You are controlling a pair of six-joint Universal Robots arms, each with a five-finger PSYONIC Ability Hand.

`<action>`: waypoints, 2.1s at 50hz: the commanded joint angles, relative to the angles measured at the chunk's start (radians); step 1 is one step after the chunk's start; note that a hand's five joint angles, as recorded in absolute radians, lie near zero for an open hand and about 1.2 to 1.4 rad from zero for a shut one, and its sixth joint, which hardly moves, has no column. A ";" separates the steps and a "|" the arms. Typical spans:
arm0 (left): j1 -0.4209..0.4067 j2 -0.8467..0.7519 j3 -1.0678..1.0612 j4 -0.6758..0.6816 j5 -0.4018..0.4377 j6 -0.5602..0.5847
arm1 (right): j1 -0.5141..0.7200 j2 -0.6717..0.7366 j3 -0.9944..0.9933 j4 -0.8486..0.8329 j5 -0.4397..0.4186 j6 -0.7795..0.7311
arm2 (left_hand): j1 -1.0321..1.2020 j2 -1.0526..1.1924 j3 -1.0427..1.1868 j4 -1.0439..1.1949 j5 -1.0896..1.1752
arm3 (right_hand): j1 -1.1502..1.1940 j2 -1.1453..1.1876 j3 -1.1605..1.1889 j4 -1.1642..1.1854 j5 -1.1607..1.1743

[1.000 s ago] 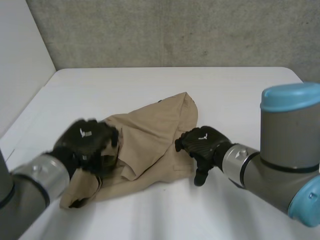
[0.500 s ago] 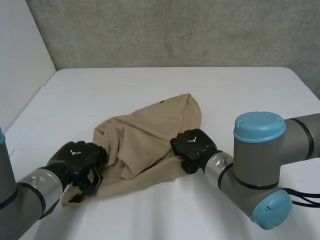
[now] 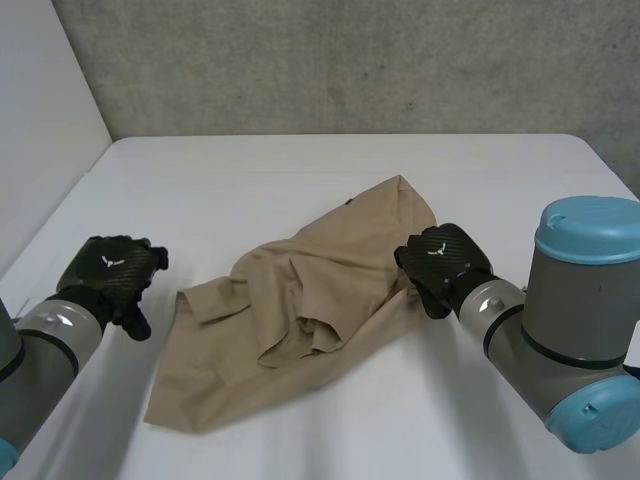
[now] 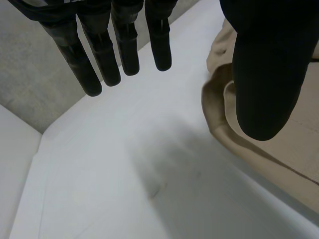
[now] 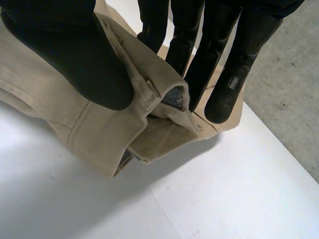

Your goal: Fold the shorts.

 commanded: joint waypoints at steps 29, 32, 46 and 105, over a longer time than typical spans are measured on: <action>-0.094 0.158 -0.255 -0.117 0.214 -0.013 | -0.054 0.014 -0.002 0.000 0.010 0.063 | 0.122 0.124 0.122 0.136 0.143 | 0.431 0.235 0.257 0.208 0.251; -0.098 0.116 -0.249 -0.102 0.214 -0.012 | -0.057 0.013 0.006 0.000 0.008 0.061 | 0.163 0.165 0.163 0.177 0.185 | 0.431 0.235 0.257 0.208 0.251; -0.147 -0.017 -0.206 -0.045 0.106 -0.006 | -0.059 0.009 0.016 0.002 0.008 0.061 | 0.374 0.376 0.374 0.388 0.396 | 0.431 0.235 0.257 0.208 0.251; -0.255 -0.216 0.951 0.175 -0.142 -0.035 | -0.091 -0.024 -0.784 -0.067 0.108 0.023 | 0.973 0.975 0.973 0.987 0.995 | 0.431 0.235 0.257 0.208 0.251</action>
